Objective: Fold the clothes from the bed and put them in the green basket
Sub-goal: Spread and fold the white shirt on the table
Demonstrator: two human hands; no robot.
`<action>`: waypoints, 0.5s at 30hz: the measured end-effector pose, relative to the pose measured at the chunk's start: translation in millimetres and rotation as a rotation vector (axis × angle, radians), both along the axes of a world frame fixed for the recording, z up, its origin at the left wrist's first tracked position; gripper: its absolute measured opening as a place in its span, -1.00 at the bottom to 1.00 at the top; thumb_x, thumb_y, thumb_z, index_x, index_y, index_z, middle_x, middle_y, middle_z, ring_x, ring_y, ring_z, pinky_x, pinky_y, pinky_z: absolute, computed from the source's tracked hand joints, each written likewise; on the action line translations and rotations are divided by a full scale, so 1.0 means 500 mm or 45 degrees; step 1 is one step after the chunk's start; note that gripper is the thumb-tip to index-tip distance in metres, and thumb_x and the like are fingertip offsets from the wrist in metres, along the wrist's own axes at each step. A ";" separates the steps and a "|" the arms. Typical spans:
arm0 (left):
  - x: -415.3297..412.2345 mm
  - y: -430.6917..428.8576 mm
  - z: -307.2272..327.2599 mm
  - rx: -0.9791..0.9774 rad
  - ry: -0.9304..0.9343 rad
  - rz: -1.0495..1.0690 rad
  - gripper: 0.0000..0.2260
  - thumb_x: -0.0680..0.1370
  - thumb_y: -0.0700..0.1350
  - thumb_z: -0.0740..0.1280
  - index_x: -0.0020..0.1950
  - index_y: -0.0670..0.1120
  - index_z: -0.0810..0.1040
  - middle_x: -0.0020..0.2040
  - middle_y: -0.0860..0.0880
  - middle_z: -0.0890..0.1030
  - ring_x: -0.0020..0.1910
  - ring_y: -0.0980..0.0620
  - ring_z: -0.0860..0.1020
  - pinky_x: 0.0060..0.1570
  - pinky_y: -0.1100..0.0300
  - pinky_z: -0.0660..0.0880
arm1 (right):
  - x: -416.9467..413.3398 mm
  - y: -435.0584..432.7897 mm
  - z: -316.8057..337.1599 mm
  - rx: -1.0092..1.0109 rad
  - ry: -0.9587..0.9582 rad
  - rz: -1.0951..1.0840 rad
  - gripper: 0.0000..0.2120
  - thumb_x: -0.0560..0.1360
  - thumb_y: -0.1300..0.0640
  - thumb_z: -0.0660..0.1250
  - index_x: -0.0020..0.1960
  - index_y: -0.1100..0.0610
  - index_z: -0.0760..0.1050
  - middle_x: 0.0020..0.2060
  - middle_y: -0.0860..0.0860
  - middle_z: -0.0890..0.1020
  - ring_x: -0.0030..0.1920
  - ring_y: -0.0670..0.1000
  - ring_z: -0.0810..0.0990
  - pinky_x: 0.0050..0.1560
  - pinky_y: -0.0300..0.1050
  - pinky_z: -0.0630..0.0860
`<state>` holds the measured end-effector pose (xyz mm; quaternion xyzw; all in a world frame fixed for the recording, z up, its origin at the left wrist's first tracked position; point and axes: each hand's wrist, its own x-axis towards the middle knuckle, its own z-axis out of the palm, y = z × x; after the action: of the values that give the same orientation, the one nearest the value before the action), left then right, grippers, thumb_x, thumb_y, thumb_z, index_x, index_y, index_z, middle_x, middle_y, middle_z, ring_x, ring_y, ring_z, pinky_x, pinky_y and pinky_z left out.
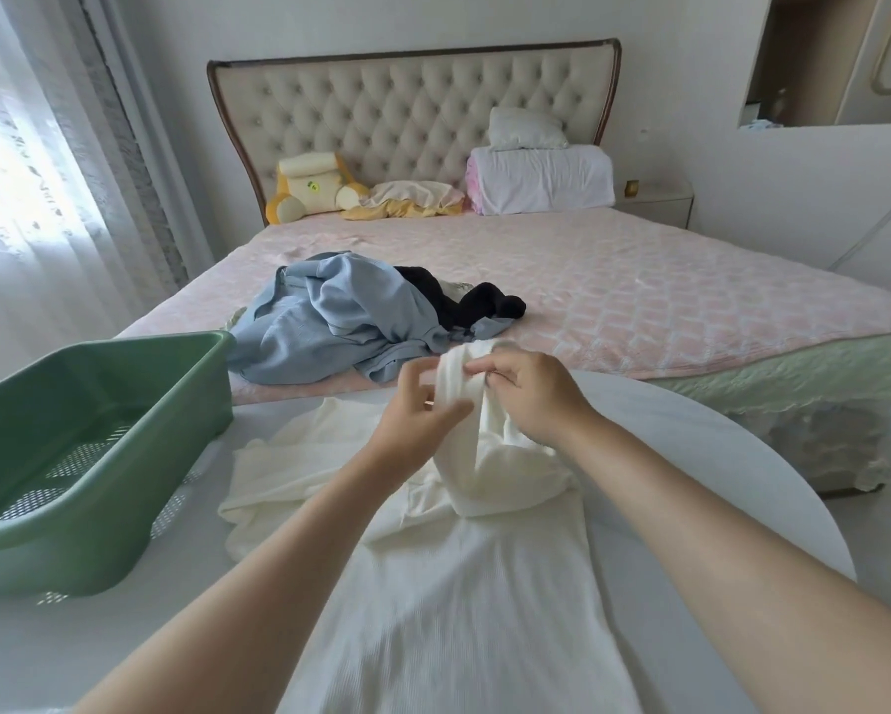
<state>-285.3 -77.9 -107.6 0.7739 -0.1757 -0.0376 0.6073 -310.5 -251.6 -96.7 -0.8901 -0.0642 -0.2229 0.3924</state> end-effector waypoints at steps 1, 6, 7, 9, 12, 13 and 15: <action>0.000 0.007 0.005 -0.032 -0.034 0.042 -0.52 0.50 -0.21 0.41 0.33 0.09 0.33 0.04 -0.07 0.62 -0.06 -0.03 0.63 -0.11 0.03 0.61 | 0.001 0.020 0.009 0.132 0.056 0.113 -0.73 0.61 0.29 0.27 0.08 0.04 0.70 -0.02 -0.21 0.66 -0.01 -0.32 0.57 0.03 -0.50 0.37; 0.009 0.095 0.001 0.122 -0.301 0.549 -0.48 0.50 -0.30 0.18 0.35 0.20 0.40 0.10 -0.01 0.49 -0.05 -0.04 0.55 -0.13 0.01 0.60 | 0.015 0.065 -0.005 0.252 0.293 0.254 -0.54 0.54 0.48 0.03 -0.02 -0.06 0.44 0.12 -0.12 0.62 0.20 -0.20 0.58 0.20 -0.23 0.50; 0.013 0.120 -0.010 0.200 -0.263 0.621 -0.53 0.51 -0.29 0.17 0.31 0.15 0.46 0.16 -0.06 0.46 -0.05 -0.08 0.55 -0.10 -0.02 0.60 | 0.016 0.059 -0.019 0.188 0.364 0.216 -0.58 0.55 0.43 0.00 -0.02 -0.09 0.36 0.16 -0.11 0.60 0.22 -0.14 0.58 0.07 -0.17 0.53; 0.013 0.168 -0.034 0.413 -0.110 0.639 -0.63 0.53 -0.22 0.19 0.29 0.05 0.53 0.20 -0.11 0.46 -0.13 -0.08 0.57 -0.18 0.08 0.57 | 0.011 0.044 -0.046 -0.046 0.515 0.154 -0.61 0.56 0.35 0.01 -0.01 -0.15 0.33 0.17 -0.17 0.58 0.21 -0.10 0.56 -0.04 -0.12 0.53; -0.001 0.232 -0.070 0.830 0.073 0.446 -0.73 0.53 -0.10 0.28 0.22 0.07 0.56 0.04 -0.03 0.61 -0.09 -0.04 0.58 -0.26 0.21 0.43 | 0.004 0.030 -0.075 -0.343 0.677 0.112 -0.58 0.57 0.34 0.06 0.01 -0.15 0.51 0.14 -0.17 0.53 0.20 -0.07 0.50 0.10 -0.16 0.43; -0.008 0.248 -0.076 0.940 0.085 0.414 -0.86 0.52 -0.03 0.30 0.06 0.08 0.58 -0.06 0.04 0.63 -0.10 -0.03 0.58 -0.28 0.23 0.41 | 0.003 0.028 -0.081 -0.361 0.696 0.100 -0.59 0.59 0.32 0.08 0.01 -0.13 0.55 0.16 -0.14 0.53 0.21 -0.07 0.50 0.12 -0.19 0.40; -0.018 0.269 -0.076 1.164 -0.005 0.447 -0.74 0.55 0.15 0.24 -0.12 0.02 0.61 -0.25 0.10 0.63 -0.18 0.01 0.59 -0.28 0.24 0.44 | 0.005 0.025 -0.087 -0.304 0.681 0.082 -0.65 0.64 0.26 0.13 0.04 -0.10 0.59 0.19 -0.10 0.58 0.25 -0.07 0.52 0.15 -0.22 0.39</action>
<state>-294.1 56.7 -145.7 0.9793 -0.0092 -0.0063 0.2021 -308.0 -238.9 -140.0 -0.9546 -0.0124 0.0411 0.2947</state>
